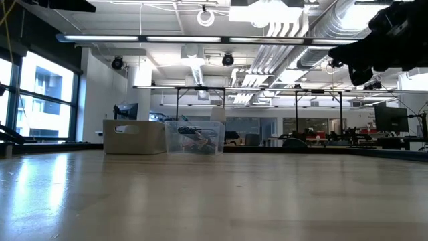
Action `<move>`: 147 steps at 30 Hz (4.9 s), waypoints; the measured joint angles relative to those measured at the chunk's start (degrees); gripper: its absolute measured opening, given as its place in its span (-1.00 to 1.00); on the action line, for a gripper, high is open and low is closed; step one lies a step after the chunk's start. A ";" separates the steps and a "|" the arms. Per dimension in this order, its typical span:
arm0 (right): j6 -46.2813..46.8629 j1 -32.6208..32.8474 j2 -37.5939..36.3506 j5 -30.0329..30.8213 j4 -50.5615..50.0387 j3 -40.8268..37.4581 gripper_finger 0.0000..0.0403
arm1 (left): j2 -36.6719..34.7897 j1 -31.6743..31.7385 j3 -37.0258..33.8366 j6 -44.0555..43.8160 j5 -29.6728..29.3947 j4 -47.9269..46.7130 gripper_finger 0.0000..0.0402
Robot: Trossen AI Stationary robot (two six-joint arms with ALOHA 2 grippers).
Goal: Pick & Place USB Port
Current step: Return to Home Position
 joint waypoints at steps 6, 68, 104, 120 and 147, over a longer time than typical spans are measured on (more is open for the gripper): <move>-0.35 0.00 0.07 -0.97 1.98 -2.09 -1.00 | 0.00 0.00 0.00 -0.51 0.00 -0.08 -1.00; -0.51 0.00 0.09 0.64 -3.05 -2.09 -1.00 | 0.09 0.00 -43.91 -10.35 6.57 58.13 -1.00; -0.51 -0.02 0.09 0.47 -3.07 -2.09 -1.00 | 0.04 -0.02 -44.17 -30.92 28.80 55.97 -1.00; -0.51 0.00 0.09 0.47 -3.07 -2.09 -1.00 | 0.04 -0.02 -44.19 -30.85 28.28 55.05 -1.00; -0.51 -0.02 0.09 0.47 -3.07 -2.09 -1.00 | 0.04 -0.02 -44.22 -30.84 28.22 55.05 -1.00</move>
